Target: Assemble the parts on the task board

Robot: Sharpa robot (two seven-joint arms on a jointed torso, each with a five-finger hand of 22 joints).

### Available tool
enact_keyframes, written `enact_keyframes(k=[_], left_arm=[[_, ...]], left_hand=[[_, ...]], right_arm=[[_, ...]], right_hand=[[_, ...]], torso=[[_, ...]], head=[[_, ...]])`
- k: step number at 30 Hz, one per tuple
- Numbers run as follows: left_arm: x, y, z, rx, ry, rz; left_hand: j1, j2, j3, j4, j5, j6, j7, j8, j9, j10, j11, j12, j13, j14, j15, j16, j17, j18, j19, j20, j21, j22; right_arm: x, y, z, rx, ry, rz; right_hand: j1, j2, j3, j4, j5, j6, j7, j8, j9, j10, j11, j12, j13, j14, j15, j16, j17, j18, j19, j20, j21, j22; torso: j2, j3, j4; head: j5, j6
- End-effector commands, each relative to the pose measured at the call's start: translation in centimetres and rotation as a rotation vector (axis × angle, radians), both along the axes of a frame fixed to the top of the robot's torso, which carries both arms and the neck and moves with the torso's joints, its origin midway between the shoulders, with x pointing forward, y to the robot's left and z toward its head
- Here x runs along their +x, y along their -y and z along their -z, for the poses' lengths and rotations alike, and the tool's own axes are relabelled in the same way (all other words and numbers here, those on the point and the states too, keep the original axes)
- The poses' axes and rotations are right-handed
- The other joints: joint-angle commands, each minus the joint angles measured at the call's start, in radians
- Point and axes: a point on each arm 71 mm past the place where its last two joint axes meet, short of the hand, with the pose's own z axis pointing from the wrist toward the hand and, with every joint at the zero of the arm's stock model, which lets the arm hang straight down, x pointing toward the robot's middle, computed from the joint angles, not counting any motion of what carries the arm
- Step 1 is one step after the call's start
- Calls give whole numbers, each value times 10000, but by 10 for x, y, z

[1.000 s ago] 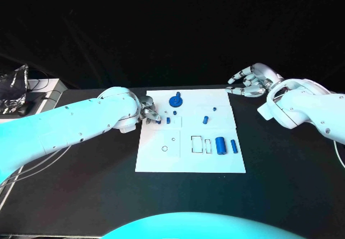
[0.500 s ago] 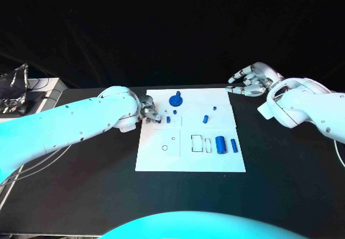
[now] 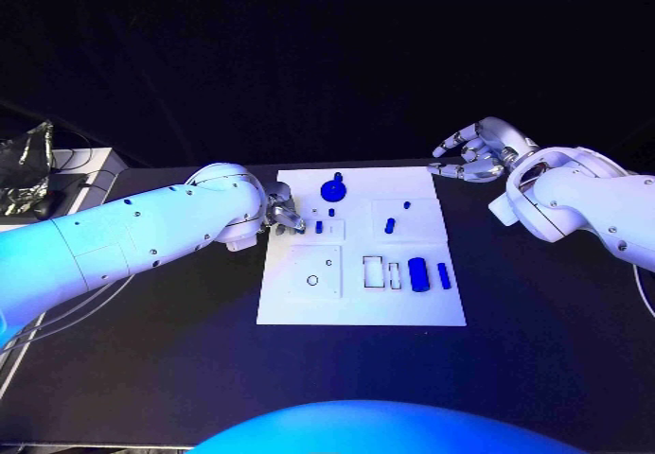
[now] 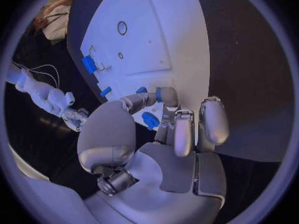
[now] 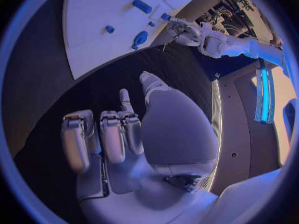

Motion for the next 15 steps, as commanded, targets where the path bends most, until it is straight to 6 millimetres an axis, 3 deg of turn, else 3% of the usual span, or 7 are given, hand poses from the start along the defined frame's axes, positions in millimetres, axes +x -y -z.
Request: enact_keyframes(k=[1, 15], left_arm=[[-4, 3, 8, 45, -483, 200], [-1, 6, 9, -186, -346, -20]], left_hand=[[-72, -34, 1727, -1804, -52, 282, -199, 5, -21, 124, 0, 51, 80, 914, -47, 31, 2180, -172, -23, -15, -42, -18], [-50, 52, 1545, -1642, -181, 271, -207, -25, -72, 100, -4, -85, -61, 900, -47, 4, 2128, -158, -74, -14, -97, -87]], right_arm=[[0, -1, 0, -87, -7, -171], [-1, -2, 0, -83, -2, -181]], right_hand=[[-99, 10, -25, 33, 43, -64, -1, 43, 8, 1030, -5, 11, 2626, 999, -32, 7, 2531, -142, 1065, -40, 22, 2634], [-99, 10, -25, 33, 43, -64, -1, 43, 8, 1030, -5, 11, 2626, 999, -32, 7, 2531, -142, 1065, -40, 22, 2634]], torso=[[2, 6, -9], [13, 12, -8]], head=[[-4, 6], [-7, 23]])
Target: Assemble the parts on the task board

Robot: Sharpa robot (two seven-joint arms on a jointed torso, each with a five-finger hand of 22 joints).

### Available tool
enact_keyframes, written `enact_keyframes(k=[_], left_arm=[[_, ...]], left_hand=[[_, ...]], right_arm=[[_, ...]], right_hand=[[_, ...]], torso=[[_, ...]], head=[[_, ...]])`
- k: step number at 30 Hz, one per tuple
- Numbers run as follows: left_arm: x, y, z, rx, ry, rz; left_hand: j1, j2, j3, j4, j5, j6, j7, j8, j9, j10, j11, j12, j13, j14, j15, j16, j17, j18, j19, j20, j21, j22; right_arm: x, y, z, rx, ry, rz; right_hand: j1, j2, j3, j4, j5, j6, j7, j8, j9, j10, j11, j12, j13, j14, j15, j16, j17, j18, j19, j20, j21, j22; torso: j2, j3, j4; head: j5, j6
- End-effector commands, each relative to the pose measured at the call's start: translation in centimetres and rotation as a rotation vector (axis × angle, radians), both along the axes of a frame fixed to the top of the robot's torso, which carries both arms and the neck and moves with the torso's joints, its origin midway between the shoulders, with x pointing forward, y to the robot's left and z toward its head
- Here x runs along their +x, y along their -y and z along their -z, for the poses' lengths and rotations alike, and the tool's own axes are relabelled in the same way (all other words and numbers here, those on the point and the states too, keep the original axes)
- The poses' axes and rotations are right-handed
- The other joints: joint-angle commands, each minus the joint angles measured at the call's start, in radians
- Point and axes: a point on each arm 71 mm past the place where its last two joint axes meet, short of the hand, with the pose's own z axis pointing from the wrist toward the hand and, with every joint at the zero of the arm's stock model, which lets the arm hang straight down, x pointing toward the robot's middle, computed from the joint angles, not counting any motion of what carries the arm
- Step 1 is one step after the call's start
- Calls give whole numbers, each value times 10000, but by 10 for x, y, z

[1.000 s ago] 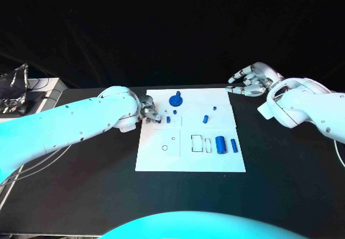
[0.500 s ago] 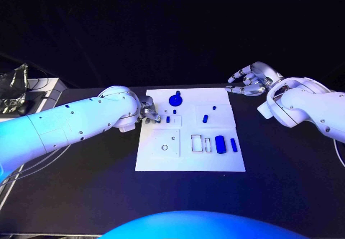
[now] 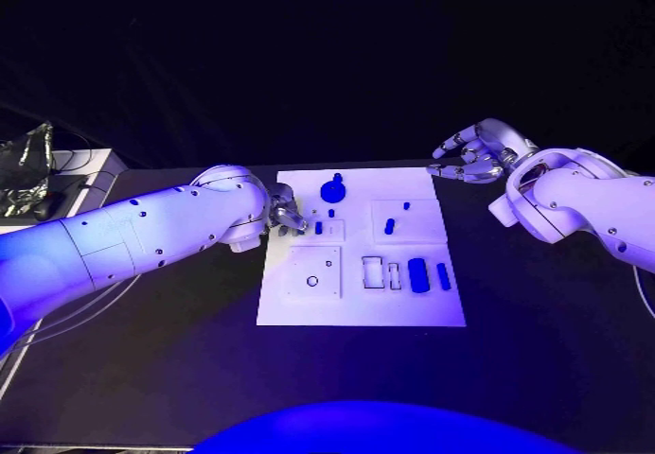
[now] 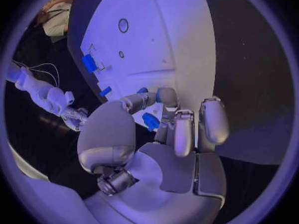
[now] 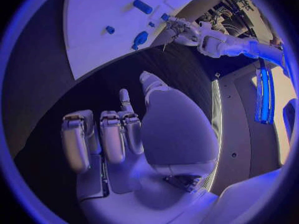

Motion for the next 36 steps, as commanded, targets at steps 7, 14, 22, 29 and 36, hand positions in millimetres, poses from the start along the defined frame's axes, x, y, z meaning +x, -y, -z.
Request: enact_keyframes(k=[7, 14, 22, 29, 36], left_arm=[[-3, 3, 6, -182, -337, 33], [-3, 4, 8, -183, -537, 118], [-1, 2, 8, -184, -520, 17], [0, -1, 8, -125, -473, -54], [1, -4, 7, -63, -457, -103]], left_hand=[[-65, 162, 1548, -1481, -121, 120, -81, -94, -24, -139, 7, -165, -142, 879, -39, -33, 2054, -139, -133, -7, -118, -118], [-47, 141, 1533, -1509, -140, 109, -85, -95, -26, -116, 4, -119, -33, 888, -37, -16, 2089, -142, -131, -5, -118, -112], [-92, 105, 855, -1162, -285, 98, -113, -57, -23, -30, 0, -87, 75, 892, -28, -9, 2103, -138, -155, 13, -175, -149], [-180, -407, -1071, -112, -337, 41, -168, -107, -126, -271, -26, -269, -134, 836, -64, -113, 1900, -114, -188, -21, -328, -302], [-38, -796, -2444, 694, -344, 92, -144, -156, -247, -389, -4, -270, -128, 818, -57, -148, 1833, -108, -180, -19, -403, -362]], right_arm=[[0, -2, 1, -85, -8, -181], [0, -2, 1, -89, -18, -185], [0, -2, 1, -89, -15, -182], [0, -1, 1, -89, -9, -173], [0, -1, 1, -87, -1, -165]], right_hand=[[-99, 10, -25, 33, 43, -64, -1, 43, 9, 1030, -5, 11, 2618, 999, -32, 7, 2531, -143, 1065, -40, 22, 2635], [-110, 20, -23, 35, 52, -68, -1, 47, 12, 1021, -6, 2, 2610, 999, -33, 7, 2532, -143, 1065, -41, 22, 2635], [-110, 20, -23, 35, 52, -68, -1, 47, 12, 1021, -6, 2, 2610, 999, -33, 7, 2532, -143, 1065, -41, 22, 2635], [-109, 20, -21, 31, 60, -74, -1, 49, 13, 1017, -6, -4, 2605, 995, -34, 2, 2516, -143, 1065, -42, 22, 2635], [-110, 16, -22, 30, 59, -79, 0, 47, 13, 1009, -6, -12, 2598, 997, -34, 5, 2525, -143, 1065, -42, 22, 2635]], torso=[[6, -7, 9], [-5, -7, 18], [-11, -8, 14], [-9, -4, 14], [-6, -12, 9]], head=[[-5, -14], [-16, -26], [-17, -12], [-32, -2], [-41, 1]])
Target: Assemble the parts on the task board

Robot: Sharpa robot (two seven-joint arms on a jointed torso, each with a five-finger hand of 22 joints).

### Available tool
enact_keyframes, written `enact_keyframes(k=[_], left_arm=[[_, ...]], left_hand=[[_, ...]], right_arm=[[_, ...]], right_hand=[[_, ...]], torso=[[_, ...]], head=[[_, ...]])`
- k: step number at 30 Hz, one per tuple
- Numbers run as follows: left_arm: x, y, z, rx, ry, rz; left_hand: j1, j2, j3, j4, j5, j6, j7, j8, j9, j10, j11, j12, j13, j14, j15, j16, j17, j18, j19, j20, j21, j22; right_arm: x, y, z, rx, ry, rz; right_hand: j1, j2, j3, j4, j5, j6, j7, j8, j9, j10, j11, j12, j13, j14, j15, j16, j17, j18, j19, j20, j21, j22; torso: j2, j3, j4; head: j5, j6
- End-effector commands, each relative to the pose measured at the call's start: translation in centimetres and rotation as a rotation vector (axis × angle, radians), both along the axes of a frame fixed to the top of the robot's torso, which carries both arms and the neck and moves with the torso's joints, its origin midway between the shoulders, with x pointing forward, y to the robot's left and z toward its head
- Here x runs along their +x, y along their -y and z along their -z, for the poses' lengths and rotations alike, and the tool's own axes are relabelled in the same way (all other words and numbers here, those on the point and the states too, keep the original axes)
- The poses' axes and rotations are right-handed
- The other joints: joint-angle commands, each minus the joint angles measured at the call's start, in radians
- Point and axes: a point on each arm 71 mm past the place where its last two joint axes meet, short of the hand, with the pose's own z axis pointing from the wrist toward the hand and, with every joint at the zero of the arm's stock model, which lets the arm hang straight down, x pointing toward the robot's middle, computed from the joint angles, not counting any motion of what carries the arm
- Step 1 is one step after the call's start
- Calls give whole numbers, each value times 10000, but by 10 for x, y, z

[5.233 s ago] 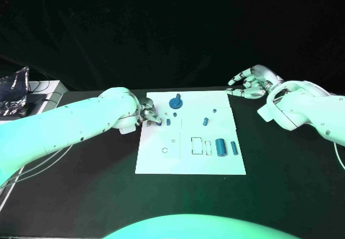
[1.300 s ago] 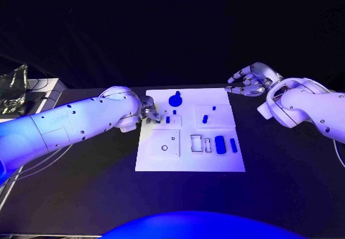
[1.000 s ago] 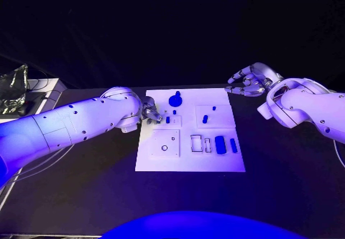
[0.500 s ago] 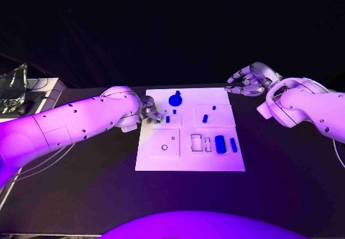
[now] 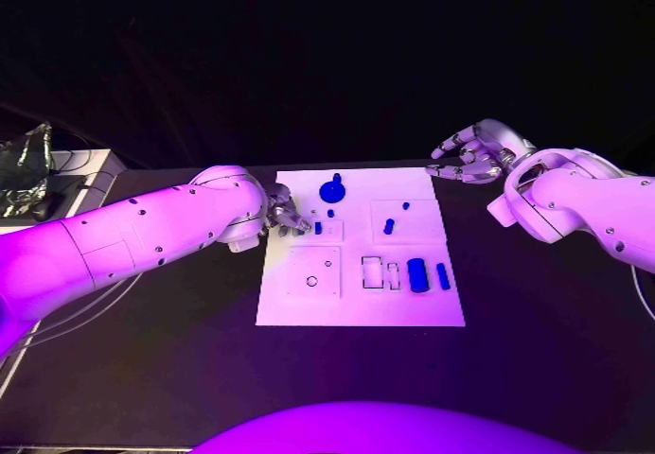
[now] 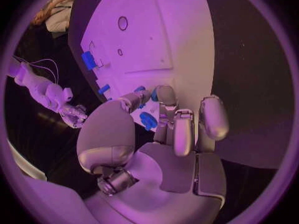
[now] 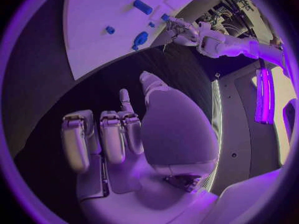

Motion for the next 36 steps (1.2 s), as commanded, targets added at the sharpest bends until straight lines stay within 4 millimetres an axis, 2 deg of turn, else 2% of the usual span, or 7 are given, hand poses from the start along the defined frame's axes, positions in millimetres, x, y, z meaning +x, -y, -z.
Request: enact_keyframes(k=[1, 15, 20, 26, 29, 31, 36], left_arm=[[-2, -1, 5, 105, -260, 136], [-4, -4, 2, 38, -168, 110], [-7, -5, 1, -33, -230, 145], [-11, -5, 1, -250, -439, 202], [-13, -7, 0, -338, -494, 200], [-14, -8, 0, -408, -512, 162], [-18, -15, -1, -952, -702, -12]], left_hand=[[51, -123, -333, 193, -62, 41, 67, -71, -40, -28, 62, -22, 38, 821, -57, -66, 1840, -112, -26, -18, -52, 4], [386, -168, -967, 662, -60, 90, 50, -80, -102, 14, 50, 41, 169, 838, -67, -34, 1898, -124, 27, -28, -39, 56], [636, -376, -1433, 979, -255, 105, 47, -93, -148, 9, 49, 27, 170, 839, -70, -31, 1902, -125, 34, -28, -51, 55], [1272, -431, -2730, 1712, -1594, 52, 94, -134, -250, -140, 93, -101, 6, 799, -32, -100, 1768, -93, -65, 8, -174, -97], [1680, 245, -4560, 1738, -2879, -76, 125, -82, -283, -351, 149, -187, -194, 747, -2, -182, 1609, -61, -160, 50, -281, -227], [1928, 536, -5381, 1750, -3082, -127, 147, -36, -305, -411, 152, -190, -248, 735, 18, -201, 1568, -44, -197, 59, -325, -280], [2264, 779, -6391, 1757, -3213, -423, 255, 9, -324, -741, 249, -292, -409, 551, 95, -468, 1060, 69, -566, 121, -698, -815]], right_arm=[[0, -1, 0, -77, 19, -164], [-1, -1, 1, -80, 14, -161], [-1, 0, 1, -80, 7, -156], [-1, 0, 2, -83, -3, -151], [-1, 0, 2, -84, -9, -146], [-1, 1, 2, -85, -12, -143], [-2, 1, 3, -88, -24, -134]], right_hand=[[-110, 16, -22, 30, 59, -79, 0, 47, 16, 1010, -6, -11, 2602, 997, -34, 5, 2525, -142, 1065, -42, 22, 2631], [-110, 16, -22, 30, 59, -79, 0, 47, 16, 1010, -6, -11, 2602, 997, -34, 5, 2525, -142, 1065, -42, 22, 2631], [-106, 11, -22, 25, 61, -92, 2, 45, 16, 1010, -5, -11, 2602, 996, -34, 4, 2521, -142, 1065, -42, 22, 2631], [-106, 11, -22, 25, 61, -92, 2, 45, 16, 1010, -5, -11, 2602, 996, -34, 4, 2521, -142, 1065, -42, 22, 2631], [-106, 11, -22, 25, 61, -92, 2, 45, 16, 1010, -5, -11, 2602, 996, -34, 4, 2521, -142, 1065, -42, 22, 2631], [-106, 11, -22, 25, 61, -92, 2, 45, 16, 1010, -5, -11, 2602, 996, -34, 4, 2521, -142, 1065, -42, 22, 2631], [-106, 11, -22, 25, 61, -92, 2, 45, 16, 1010, -5, -11, 2602, 996, -34, 4, 2521, -142, 1065, -42, 22, 2631]], torso=[[3, -3, -5], [4, -12, 3], [3, -10, 7], [-2, -7, 1], [1, -9, 3], [4, -7, 8], [-6, -1, -5]], head=[[-8, 2], [-30, -18], [-45, -21], [-43, -12], [-44, -19], [-40, -11], [-27, 1]])
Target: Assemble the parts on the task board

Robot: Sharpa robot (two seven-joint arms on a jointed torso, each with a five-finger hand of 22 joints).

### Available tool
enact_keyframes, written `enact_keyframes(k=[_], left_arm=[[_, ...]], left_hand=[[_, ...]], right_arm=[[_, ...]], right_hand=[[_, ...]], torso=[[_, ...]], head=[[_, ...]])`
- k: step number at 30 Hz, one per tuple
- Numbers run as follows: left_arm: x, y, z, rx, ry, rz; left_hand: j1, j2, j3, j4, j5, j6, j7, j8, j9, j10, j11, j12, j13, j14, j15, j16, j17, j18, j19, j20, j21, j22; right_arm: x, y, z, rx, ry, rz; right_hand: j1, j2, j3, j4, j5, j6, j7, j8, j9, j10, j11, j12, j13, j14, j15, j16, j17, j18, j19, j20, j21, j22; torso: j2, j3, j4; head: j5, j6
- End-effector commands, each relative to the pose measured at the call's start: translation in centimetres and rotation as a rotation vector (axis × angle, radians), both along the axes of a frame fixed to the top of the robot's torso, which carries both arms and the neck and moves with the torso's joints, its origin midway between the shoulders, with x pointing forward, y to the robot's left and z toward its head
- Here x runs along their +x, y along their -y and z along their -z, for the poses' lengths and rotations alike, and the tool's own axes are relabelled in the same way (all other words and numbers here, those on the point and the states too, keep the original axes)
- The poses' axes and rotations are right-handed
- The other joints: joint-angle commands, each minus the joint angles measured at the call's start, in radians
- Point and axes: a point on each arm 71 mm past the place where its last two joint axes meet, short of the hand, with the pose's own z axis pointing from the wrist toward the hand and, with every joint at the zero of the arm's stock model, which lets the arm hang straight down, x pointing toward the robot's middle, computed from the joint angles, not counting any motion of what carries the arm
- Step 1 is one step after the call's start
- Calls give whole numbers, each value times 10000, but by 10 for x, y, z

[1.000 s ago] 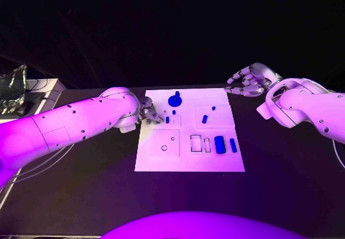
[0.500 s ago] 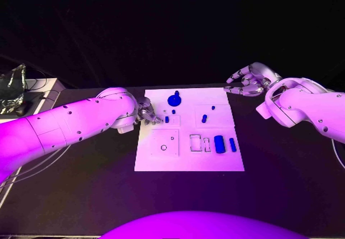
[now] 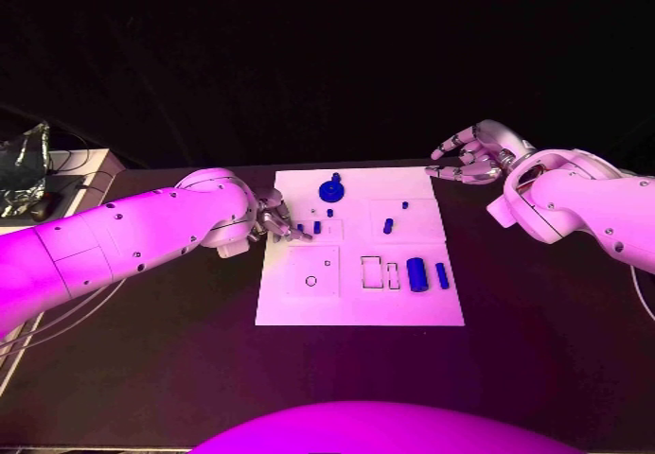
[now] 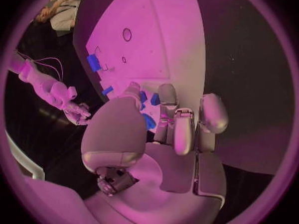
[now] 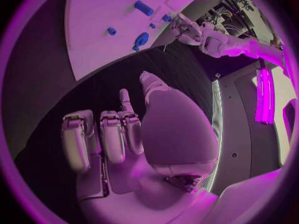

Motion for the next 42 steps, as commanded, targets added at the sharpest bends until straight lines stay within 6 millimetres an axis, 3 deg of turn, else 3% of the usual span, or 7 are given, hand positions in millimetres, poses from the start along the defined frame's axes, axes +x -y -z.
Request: enact_keyframes(k=[1, 3, 8, 9, 13, 29, 42], left_arm=[[-5, 0, 1, -651, -405, 27], [-7, -3, -2, -1136, -460, -40], [-4, -11, -21, -2401, 225, -30], [-3, -12, -25, -2557, 418, -13], [2, -12, -41, -3062, 1738, 295], [17, 27, -60, -3007, 5987, 2505], [24, 59, -27, -991, 6100, 4235]], left_hand=[[151, 97, -290, 0, -36, -171, 53, 49, -15, -160, 51, -68, -28, 526, 107, -145, 998, 85, -197, 40, -201, -276], [652, 263, -512, -5, -46, -741, 284, -106, -122, -687, 275, -199, -119, 1039, 320, 693, 2635, 299, -1027, 204, -1027, -1398], [3250, 525, 663, -1, 16, -1951, 931, -777, -945, -2938, 935, -1257, -826, -679, 1015, -441, 539, 829, -3612, 826, -4187, -4603], [3933, 163, 1717, 48, 37, -2088, 1059, -1023, -1345, -3281, 1095, -1654, -1172, -4634, 1051, -4421, -4608, 829, -3693, 890, -4718, -4946], [4218, -1058, 4507, -183, 6, -2178, 1257, -1143, -2156, -3631, 1347, -2485, -2047, -5296, 1368, -6205, -6364, 809, -4221, 1151, -5808, -5568], [3437, -1454, 5654, -1163, -32, -1716, 907, -1762, -3753, -3455, 1423, -3804, -3433, -4694, 1359, -6296, -7415, 839, -3824, 1144, -5808, -5542], [2851, -1465, 6425, -1882, -29, -568, 642, -2651, -4597, -2723, 1135, -4288, -3698, -3585, 1066, -2805, -5933, 850, -3234, 875, -3395, -3866]], right_arm=[[-1, -1, 0, -75, 14, -162], [-1, 0, 0, -76, 14, -152], [-1, 2, 0, -72, 48, -111], [-1, 2, 0, -68, 64, -105], [-1, 3, -1, 10, 203, -91], [2, 0, -7, 883, 1074, -132], [2, -5, -9, 975, 1255, -282]], right_hand=[[-106, 11, -22, 25, 61, -92, 2, 45, 10, 1009, -5, -12, 2605, 996, -33, 4, 2521, -143, 1065, -42, 22, 2635], [-106, 11, -22, 25, 61, -92, 2, 45, 10, 1009, -5, -12, 2605, 996, -33, 4, 2521, -143, 1065, -42, 22, 2635], [-106, 11, -22, 25, 61, -92, 2, 45, 10, 1009, -5, -12, 2605, 996, -33, 4, 2521, -143, 1065, -42, 22, 2635], [-103, 10, -20, 24, 62, -96, 2, 45, 10, 1004, -4, -17, 2600, 995, -33, 2, 2515, -143, 1065, -42, 22, 2635], [-96, 10, -16, 20, 66, -103, 3, 45, 11, 981, -4, -43, 2577, 988, -33, -8, 2488, -143, 1065, -42, 22, 2635], [164, -443, 1638, 2, 101, -103, -125, 308, 157, -3734, -215, -8350, -4674, 406, -231, -1165, 373, 508, -116, -260, -2892, 765], [-23, -800, 2790, -169, 91, 81, -99, 300, 218, -3250, -145, -11423, -7586, 559, -211, -1038, 732, 287, 360, -243, -1952, 1437]], torso=[[-7, 9, -12], [-2, 13, -18], [9, -7, 3], [3, -1, 4], [-5, 6, 5], [15, -2, -8], [16, 10, -23]], head=[[9, 12], [-2, 29], [-88, 75], [-92, 90], [-106, 114], [-202, 272], [-218, 287]])
